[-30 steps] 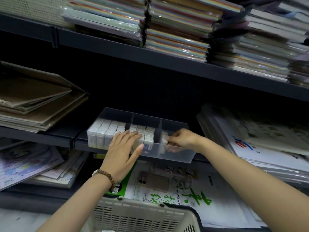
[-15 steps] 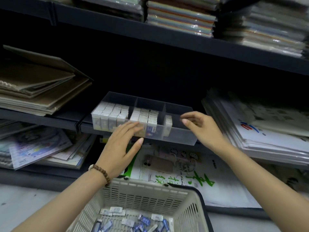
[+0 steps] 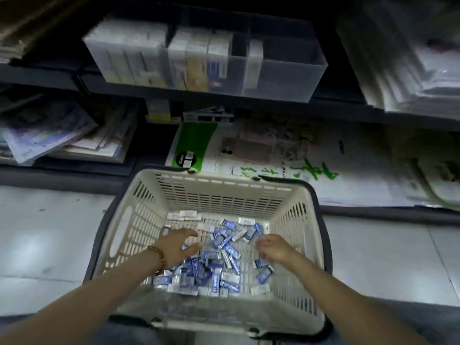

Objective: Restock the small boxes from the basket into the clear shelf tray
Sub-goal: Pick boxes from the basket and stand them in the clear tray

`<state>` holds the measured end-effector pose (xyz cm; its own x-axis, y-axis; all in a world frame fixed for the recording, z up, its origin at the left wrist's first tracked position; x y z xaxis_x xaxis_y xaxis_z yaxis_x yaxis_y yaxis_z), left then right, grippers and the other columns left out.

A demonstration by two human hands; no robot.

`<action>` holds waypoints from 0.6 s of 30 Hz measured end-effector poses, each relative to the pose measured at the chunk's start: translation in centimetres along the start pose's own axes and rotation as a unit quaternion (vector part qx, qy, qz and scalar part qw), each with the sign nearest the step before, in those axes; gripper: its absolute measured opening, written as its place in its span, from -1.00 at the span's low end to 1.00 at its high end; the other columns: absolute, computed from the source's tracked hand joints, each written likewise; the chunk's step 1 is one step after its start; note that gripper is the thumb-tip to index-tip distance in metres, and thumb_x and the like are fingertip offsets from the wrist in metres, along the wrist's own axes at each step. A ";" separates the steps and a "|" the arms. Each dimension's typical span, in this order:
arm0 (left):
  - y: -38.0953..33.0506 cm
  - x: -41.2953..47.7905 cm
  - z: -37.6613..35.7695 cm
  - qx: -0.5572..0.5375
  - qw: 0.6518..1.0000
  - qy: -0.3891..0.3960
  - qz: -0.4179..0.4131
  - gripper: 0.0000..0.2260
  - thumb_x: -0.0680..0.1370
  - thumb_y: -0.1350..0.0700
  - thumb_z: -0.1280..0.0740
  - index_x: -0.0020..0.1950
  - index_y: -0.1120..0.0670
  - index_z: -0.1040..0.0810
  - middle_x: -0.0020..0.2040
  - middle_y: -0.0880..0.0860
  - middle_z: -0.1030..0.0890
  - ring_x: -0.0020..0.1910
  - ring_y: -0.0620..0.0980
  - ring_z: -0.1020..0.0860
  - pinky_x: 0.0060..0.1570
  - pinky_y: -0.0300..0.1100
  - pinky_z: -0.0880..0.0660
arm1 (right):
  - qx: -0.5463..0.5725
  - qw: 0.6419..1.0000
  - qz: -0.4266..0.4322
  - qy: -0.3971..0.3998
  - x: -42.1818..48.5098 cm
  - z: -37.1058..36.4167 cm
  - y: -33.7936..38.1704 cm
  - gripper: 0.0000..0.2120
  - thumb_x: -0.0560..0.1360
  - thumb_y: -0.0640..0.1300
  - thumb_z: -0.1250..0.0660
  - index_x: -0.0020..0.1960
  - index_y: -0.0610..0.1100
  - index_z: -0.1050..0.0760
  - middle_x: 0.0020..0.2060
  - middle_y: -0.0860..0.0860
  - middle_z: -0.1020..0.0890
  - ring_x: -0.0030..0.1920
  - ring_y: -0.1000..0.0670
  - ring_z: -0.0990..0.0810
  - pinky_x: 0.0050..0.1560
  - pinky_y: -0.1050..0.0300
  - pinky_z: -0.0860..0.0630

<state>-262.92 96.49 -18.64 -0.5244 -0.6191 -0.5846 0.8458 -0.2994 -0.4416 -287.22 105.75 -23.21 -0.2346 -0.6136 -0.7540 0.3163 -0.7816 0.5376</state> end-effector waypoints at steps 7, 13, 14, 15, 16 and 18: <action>1.6 3.3 -8.4 -0.201 0.976 0.038 0.080 -0.71 0.60 0.06 -0.21 0.25 0.16 -0.48 0.18 0.13 -0.55 0.11 0.07 -0.51 0.11 -0.18 -0.42 | 0.032 0.998 0.000 0.055 2.8 -6.4 -3.5 -0.75 0.46 -0.16 -0.42 0.09 -0.24 -0.58 -0.10 -0.06 -0.65 -0.17 0.10 -0.57 -0.15 0.31 -0.48; 2.3 4.8 -9.6 -0.245 0.965 0.034 0.091 -0.70 0.60 0.11 -0.21 0.22 0.27 -0.49 -0.05 0.15 -0.52 -0.07 -0.04 -0.47 -0.07 -0.23 -0.41 | -0.053 0.998 0.014 0.006 4.6 -9.8 -1.8 -0.70 0.46 -0.07 -0.42 0.14 -0.19 -0.54 0.07 -0.09 -0.59 -0.01 0.01 -0.56 -0.07 0.25 -0.43; 2.5 5.0 -9.6 -0.245 0.965 0.039 0.088 -0.70 0.60 0.12 -0.21 0.21 0.29 -0.50 -0.05 0.19 -0.53 -0.07 -0.04 -0.47 -0.05 -0.22 -0.42 | -0.078 0.997 0.018 -0.006 4.7 -10.0 -1.6 -0.70 0.45 -0.03 -0.43 0.12 -0.16 -0.56 0.09 -0.07 -0.55 0.02 -0.02 -0.57 -0.02 0.20 -0.47; 2.5 5.2 -9.6 -0.244 0.965 0.046 0.084 -0.70 0.60 0.12 -0.20 0.21 0.29 -0.51 -0.05 0.20 -0.55 -0.06 -0.03 -0.47 -0.03 -0.20 -0.42 | -0.104 0.994 0.022 -0.017 4.8 -10.2 -1.4 -0.69 0.43 0.00 -0.44 0.10 -0.14 -0.57 0.09 -0.05 -0.51 0.05 -0.05 -0.57 0.03 0.16 -0.49; 2.5 5.3 -9.6 -0.246 0.965 0.050 0.082 -0.70 0.60 0.11 -0.20 0.22 0.28 -0.51 -0.02 0.20 -0.57 -0.05 -0.01 -0.49 -0.01 -0.20 -0.42 | -0.121 0.992 0.024 -0.024 4.8 -10.3 -1.2 -0.68 0.42 0.02 -0.45 0.08 -0.14 -0.59 0.06 -0.03 -0.49 0.06 -0.07 -0.58 0.06 0.12 -0.50; 2.5 5.5 -9.6 -0.253 0.962 0.055 0.084 -0.70 0.61 0.10 -0.18 0.25 0.22 -0.51 0.07 0.23 -0.59 0.04 0.10 -0.54 0.00 -0.23 -0.40 | -0.115 0.993 0.021 -0.033 4.7 -10.2 -1.0 -0.73 0.40 -0.01 -0.48 -0.02 -0.19 -0.63 -0.13 0.03 -0.51 0.01 -0.07 -0.60 0.04 0.08 -0.53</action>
<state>-264.64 99.28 -29.47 -0.4149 -0.5391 -0.7329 0.7785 0.2066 -0.5927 -279.23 104.77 -31.16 -0.2746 -0.6574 -0.7017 0.5276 -0.7131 0.4616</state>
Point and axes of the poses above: each hand's wrist, its own x-axis towards the middle knuckle, its own z-axis out of the back of the hand, y = z × x, the point moved 7 cm from there along x, towards the middle knuckle
